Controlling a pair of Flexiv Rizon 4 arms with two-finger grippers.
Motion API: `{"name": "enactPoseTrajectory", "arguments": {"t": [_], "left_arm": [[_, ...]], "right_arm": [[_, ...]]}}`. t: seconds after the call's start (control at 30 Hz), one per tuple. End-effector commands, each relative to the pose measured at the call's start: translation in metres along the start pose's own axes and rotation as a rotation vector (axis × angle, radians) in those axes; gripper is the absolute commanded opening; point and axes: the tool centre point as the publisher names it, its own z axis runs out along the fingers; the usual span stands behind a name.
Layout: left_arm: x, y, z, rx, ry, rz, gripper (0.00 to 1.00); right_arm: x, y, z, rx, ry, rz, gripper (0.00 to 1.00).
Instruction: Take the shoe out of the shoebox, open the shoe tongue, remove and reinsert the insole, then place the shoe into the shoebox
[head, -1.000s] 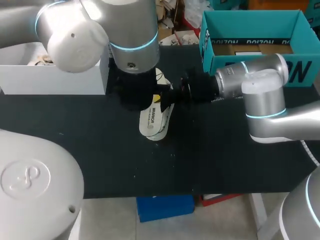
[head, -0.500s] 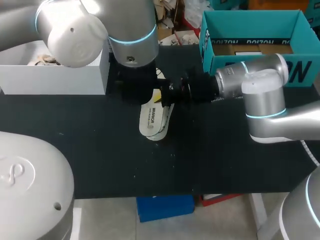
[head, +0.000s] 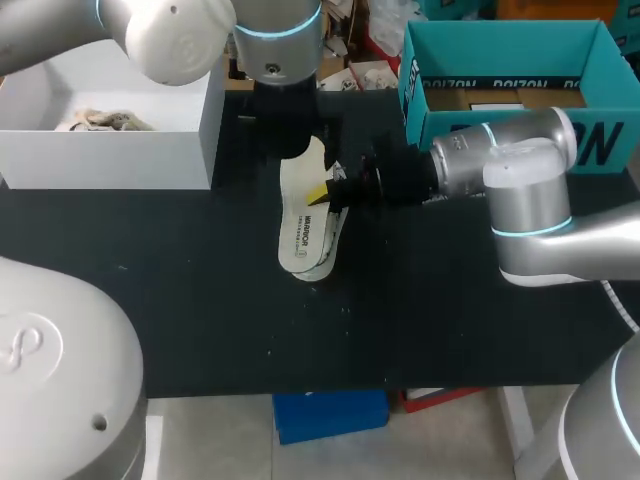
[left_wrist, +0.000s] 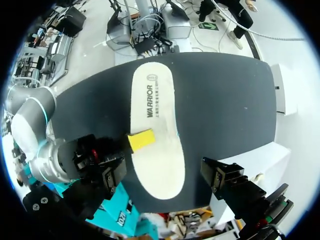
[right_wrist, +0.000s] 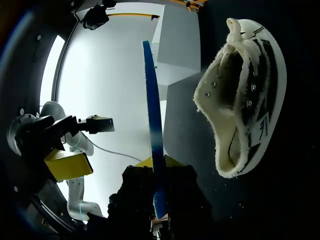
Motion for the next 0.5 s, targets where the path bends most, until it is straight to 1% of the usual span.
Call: {"name": "enactPoseTrajectory", "arguments": {"t": [0.03, 0.27, 0.5], "left_arm": [[0.0, 0.032, 0.007, 0.032, 0.006, -0.001, 1.0], [0.005, 0.073, 0.016, 0.032, -0.001, -0.002, 1.0], [0.005, 0.108, 0.022, 0.027, -0.007, 0.004, 1.0]], "right_arm": [[0.0, 0.0, 0.001, -0.001, 0.0, 0.0, 0.0], [0.0, 0.0, 0.001, -0.001, 0.0, 0.0, 0.0], [0.0, 0.0, 0.001, -0.001, 0.0, 0.0, 0.0]]}}
